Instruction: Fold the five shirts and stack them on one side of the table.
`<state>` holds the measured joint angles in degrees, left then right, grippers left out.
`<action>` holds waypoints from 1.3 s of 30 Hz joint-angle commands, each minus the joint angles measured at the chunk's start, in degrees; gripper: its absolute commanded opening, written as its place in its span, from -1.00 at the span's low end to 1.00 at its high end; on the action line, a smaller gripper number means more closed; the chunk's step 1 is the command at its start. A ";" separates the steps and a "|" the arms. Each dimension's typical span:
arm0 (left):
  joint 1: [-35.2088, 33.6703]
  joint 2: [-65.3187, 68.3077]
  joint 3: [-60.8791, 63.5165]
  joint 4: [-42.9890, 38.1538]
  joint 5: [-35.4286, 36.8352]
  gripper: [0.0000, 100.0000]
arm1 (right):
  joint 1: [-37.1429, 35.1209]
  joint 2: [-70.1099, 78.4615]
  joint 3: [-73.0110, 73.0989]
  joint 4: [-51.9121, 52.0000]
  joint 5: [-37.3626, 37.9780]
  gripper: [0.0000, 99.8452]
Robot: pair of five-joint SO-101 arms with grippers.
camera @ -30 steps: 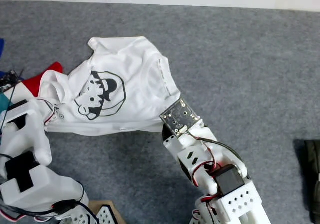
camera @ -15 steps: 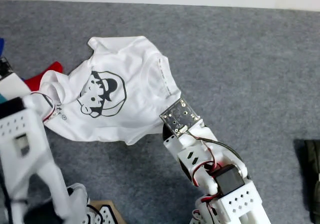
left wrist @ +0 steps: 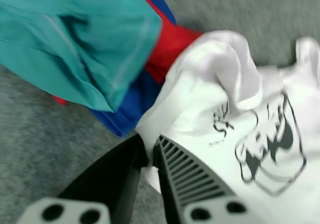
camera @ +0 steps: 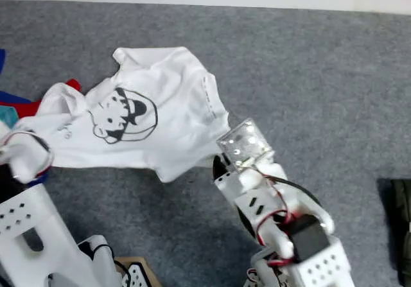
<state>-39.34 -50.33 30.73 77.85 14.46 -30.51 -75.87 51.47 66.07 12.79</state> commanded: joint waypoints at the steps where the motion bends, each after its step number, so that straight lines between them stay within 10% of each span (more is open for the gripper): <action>1: -4.18 0.84 -9.27 2.29 0.70 -0.99 | -0.04 6.02 -10.68 3.82 -0.97 -0.98; 28: -8.40 30.55 -15.60 -12.04 4.31 -0.98 | 10.24 30.46 -26.59 1.01 -1.05 -0.98; 39: -4.62 30.73 -15.25 -12.22 12.40 -0.44 | 10.24 32.48 -26.59 0.13 -1.05 -0.98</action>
<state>-44.79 -19.47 17.98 66.51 25.45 -21.10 -43.34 25.71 67.12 12.35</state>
